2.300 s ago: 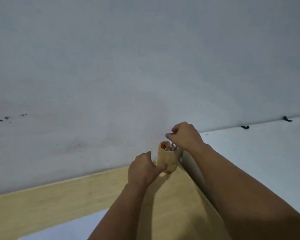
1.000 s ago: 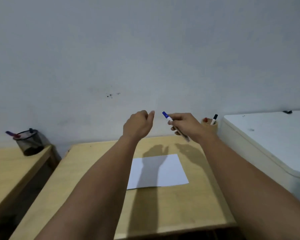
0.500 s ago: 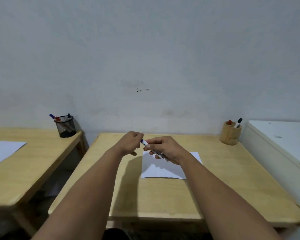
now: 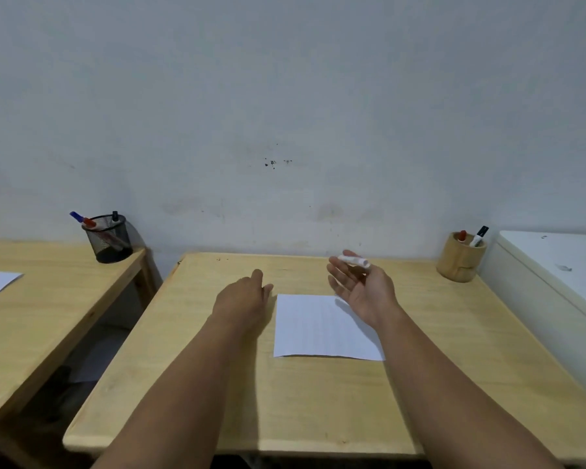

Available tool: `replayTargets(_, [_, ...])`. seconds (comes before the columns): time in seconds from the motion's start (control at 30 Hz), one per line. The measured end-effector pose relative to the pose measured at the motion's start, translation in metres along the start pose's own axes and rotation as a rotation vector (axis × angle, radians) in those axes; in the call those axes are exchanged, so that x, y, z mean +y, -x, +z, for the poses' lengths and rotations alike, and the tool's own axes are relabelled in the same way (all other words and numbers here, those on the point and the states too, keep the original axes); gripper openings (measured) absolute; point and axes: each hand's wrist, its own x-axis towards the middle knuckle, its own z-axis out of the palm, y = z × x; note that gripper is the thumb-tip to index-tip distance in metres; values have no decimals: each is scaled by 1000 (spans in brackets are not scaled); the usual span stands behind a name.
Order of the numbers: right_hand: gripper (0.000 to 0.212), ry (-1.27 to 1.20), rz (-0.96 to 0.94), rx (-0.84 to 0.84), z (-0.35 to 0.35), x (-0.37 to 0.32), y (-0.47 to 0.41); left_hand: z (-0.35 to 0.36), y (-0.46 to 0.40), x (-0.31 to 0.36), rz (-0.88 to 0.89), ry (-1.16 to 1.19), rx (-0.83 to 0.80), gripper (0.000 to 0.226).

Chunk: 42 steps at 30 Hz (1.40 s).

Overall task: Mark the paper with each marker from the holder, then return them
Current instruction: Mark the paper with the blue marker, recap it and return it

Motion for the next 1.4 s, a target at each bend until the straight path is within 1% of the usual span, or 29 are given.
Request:
replayTargets(0.03, [27, -40, -7, -12, -1, 0, -3, 6, -1, 1, 8, -33, -4, 31])
replayTargets(0.07, [22, -36, -26, -22, -2, 1, -6, 11, -3, 0, 17, -73, -1, 33])
replayTargets(0.13, [2, 75, -69, 24, -2, 2, -12, 16, -7, -1, 38, -136, 0, 35])
replayTargets(0.2, [20, 256, -117, 106, 0, 5, -16, 16, -8, -4, 44, -133, -17, 37])
replayTargets(0.23, [25, 327, -148, 139, 2, 7, -18, 16, -7, -6, 37, -99, -12, 39])
replayTargets(0.27, [25, 373, -173, 156, 6, 9, -17, 15, -6, -8, 31, -60, 11, 41])
replayTargets(0.3, [20, 421, -195, 155, 9, 12, -17, 15, -4, -10, 40, -32, 54, 42])
replayTargets(0.37, [13, 512, -228, 130, 17, 21, -15, 14, 3, -15, 99, -22, 148, 45])
replayTargets(0.43, [16, 661, -317, 106, 18, 34, -12, 12, 15, -17, 186, -7, 213, 48])
replayTargets(0.47, [18, 792, -398, 101, 14, 41, -11, 12, 22, -19, 224, 8, 226, 48])
replayTargets(0.53, [19, 1170, -561, 63, 2, 56, -7, 14, 35, -21, 251, 36, 163, 55])
replayTargets(0.57, [27, 1369, -616, 33, -3, 63, -6, 14, 39, -22, 236, 46, 100, 64])
replayTargets(0.6, [35, 1513, -653, 1, -8, 68, -5, 14, 43, -24, 212, 50, 42, 75])
replayTargets(0.63, [41, 1606, -668, -25, -10, 73, -6, 14, 45, -24, 189, 49, -9, 85])
replayTargets(0.7, [47, 1717, -698, -67, -15, 81, -7, 11, 47, -24, 171, 17, -115, 101])
replayTargets(0.77, [48, 1776, -738, -85, -19, 84, -7, 9, 48, -22, 177, -32, -200, 108])
replayTargets(0.9, [49, 1765, -777, -88, -23, 80, -9, 9, 48, -23, 168, -54, -234, 117])
replayTargets(0.97, [46, 1739, -831, -55, -20, 79, -8, 9, 48, -24, 167, -47, -235, 119])
replayTargets(1.0, [42, 1684, -859, -36, -17, 79, -7, 9, 48, -23, 168, -42, -232, 120])
replayTargets(1.03, [38, 1572, -861, -33, -13, 80, -5, 9, 48, -23, 166, -38, -230, 121])
replayTargets(1.07, [34, 1419, -818, -35, -6, 81, -3, 9, 47, -23, 164, -35, -229, 122])
replayTargets(1.13, [29, 1087, -630, -24, 14, 80, -2, 9, 47, -24, 161, -39, -230, 122])
replayTargets(1.17, [24, 964, -548, -7, 23, 79, -4, 9, 47, -24, 162, -43, -228, 122])
replayTargets(1.2, [18, 891, -499, 9, 32, 78, -6, 9, 47, -24, 163, -46, -224, 121])
replayTargets(1.23, [19, 855, -457, 17, 38, 78, -9, 9, 48, -23, 163, -45, -220, 121])
replayTargets(1.3, [34, 844, -375, 42, 48, 78, -12, 10, 48, -24, 163, -35, -212, 121])
replayTargets(1.33, [36, 845, -334, 57, 50, 79, -14, 10, 48, -24, 163, -30, -210, 121])
replayTargets(1.4, [32, 816, -259, 69, 49, 83, -18, 10, 47, -24, 166, -31, -213, 121])
